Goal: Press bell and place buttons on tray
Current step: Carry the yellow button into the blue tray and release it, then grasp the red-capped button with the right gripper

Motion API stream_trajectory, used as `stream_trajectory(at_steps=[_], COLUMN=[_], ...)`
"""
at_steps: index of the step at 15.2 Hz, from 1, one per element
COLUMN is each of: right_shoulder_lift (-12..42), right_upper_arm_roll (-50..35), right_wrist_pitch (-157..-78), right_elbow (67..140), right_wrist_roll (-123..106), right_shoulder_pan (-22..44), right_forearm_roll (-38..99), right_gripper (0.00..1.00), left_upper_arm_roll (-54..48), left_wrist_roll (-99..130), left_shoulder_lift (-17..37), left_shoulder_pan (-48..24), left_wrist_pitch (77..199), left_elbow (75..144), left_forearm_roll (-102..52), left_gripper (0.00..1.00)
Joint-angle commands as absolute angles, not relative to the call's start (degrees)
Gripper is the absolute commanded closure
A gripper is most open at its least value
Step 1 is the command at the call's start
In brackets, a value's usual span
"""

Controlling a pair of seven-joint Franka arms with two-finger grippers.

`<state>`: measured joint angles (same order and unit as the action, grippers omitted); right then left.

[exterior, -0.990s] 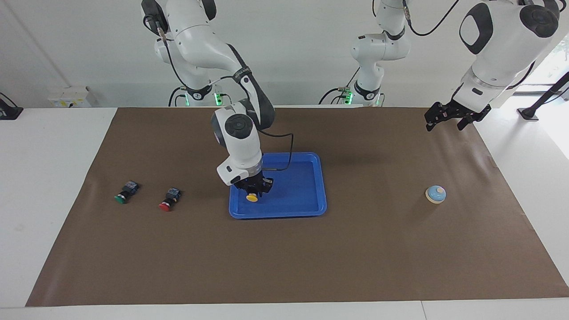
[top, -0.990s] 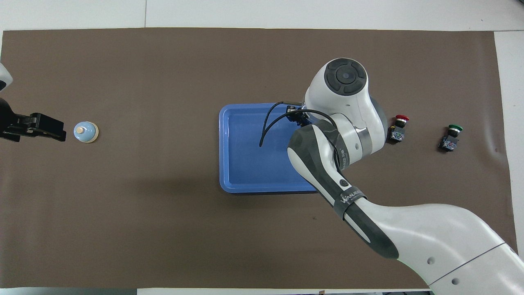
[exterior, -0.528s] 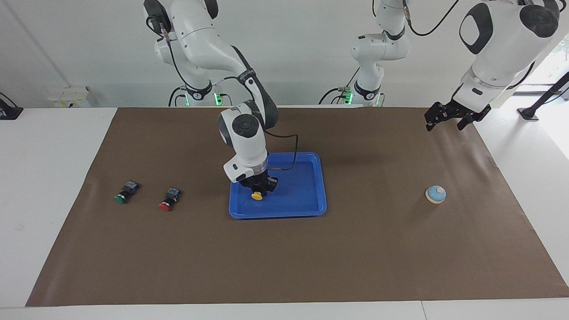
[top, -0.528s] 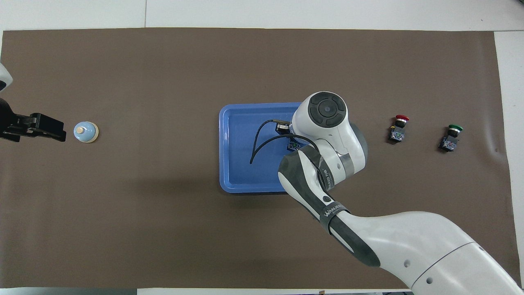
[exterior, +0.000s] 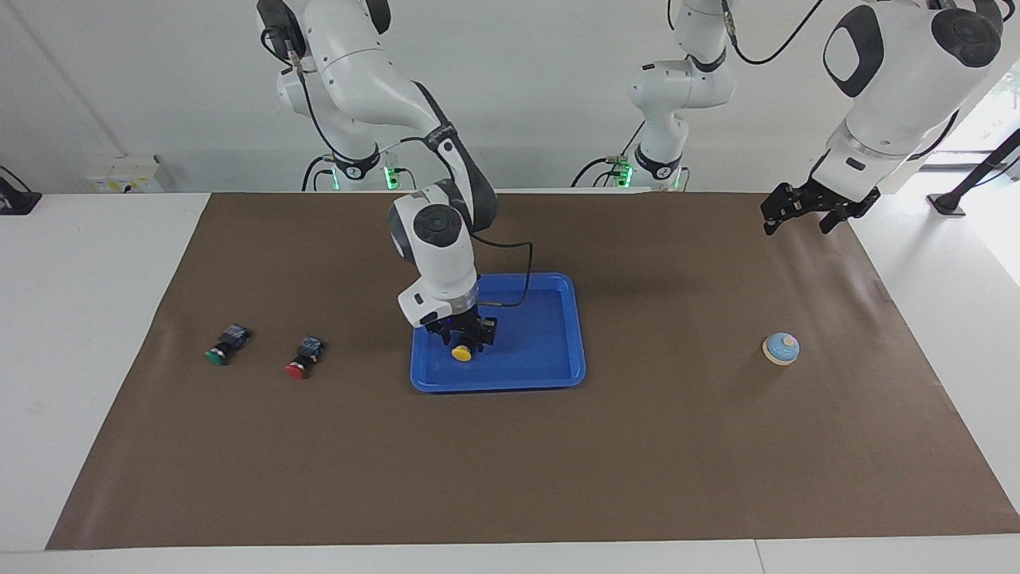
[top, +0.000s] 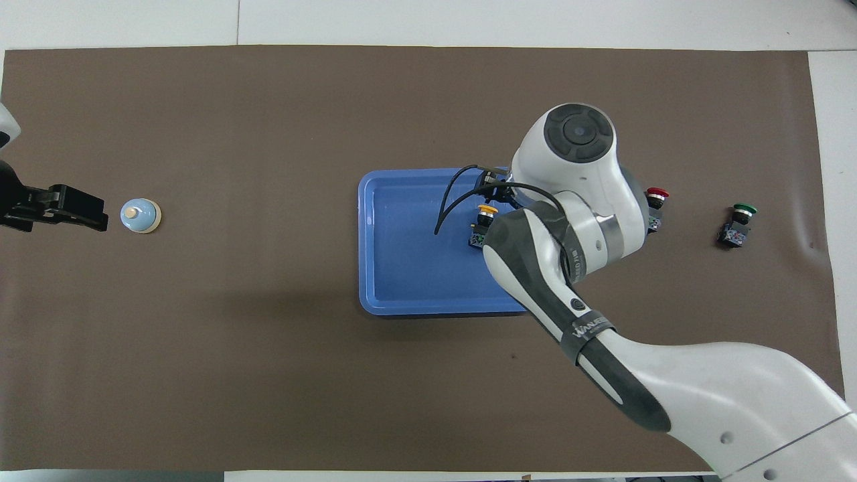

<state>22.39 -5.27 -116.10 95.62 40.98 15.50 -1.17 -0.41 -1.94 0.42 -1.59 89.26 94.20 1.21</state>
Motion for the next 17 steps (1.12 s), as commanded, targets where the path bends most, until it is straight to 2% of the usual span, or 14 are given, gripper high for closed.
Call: stream_trajectory(at_steps=[1,4,7,12,17], right_shoulder_lift=[20.31,19.34,18.11,14.94,15.73], right_upper_arm_roll=[-5.63,-5.54,-5.36,-5.36,-5.36], right_wrist_pitch=[-110.75,-108.46,-109.42,-123.81,-130.41], right_elbow=[93.69,93.95,97.8,111.34,114.78], right_wrist_roll=[31.68,23.93,20.57,20.48,20.92], right_shoulder_pan=[9.51,3.27,-0.69,-4.83,-5.45], right_forearm_roll=[-1.32,-2.19,-5.69,-7.21,-7.21], right_gripper=[0.0,0.0,0.0,0.0,0.0], left_upper_arm_roll=[-0.44,-0.53,-0.44,-0.53,-0.44], left_wrist_roll=[-1.76,-1.76,-1.76,-1.76,-1.76], left_shoulder_lift=[-1.14,-1.14,-1.14,-1.14,-1.14], left_shoulder_pan=[-1.23,-1.23,-1.23,-1.23,-1.23], left_wrist_pitch=[89.91,89.91,89.91,89.91,89.91], left_elbow=[95.89,95.89,95.89,95.89,95.89], left_forearm_roll=[0.7,0.7,0.7,0.7,0.7], left_gripper=[0.0,0.0,0.0,0.0,0.0])
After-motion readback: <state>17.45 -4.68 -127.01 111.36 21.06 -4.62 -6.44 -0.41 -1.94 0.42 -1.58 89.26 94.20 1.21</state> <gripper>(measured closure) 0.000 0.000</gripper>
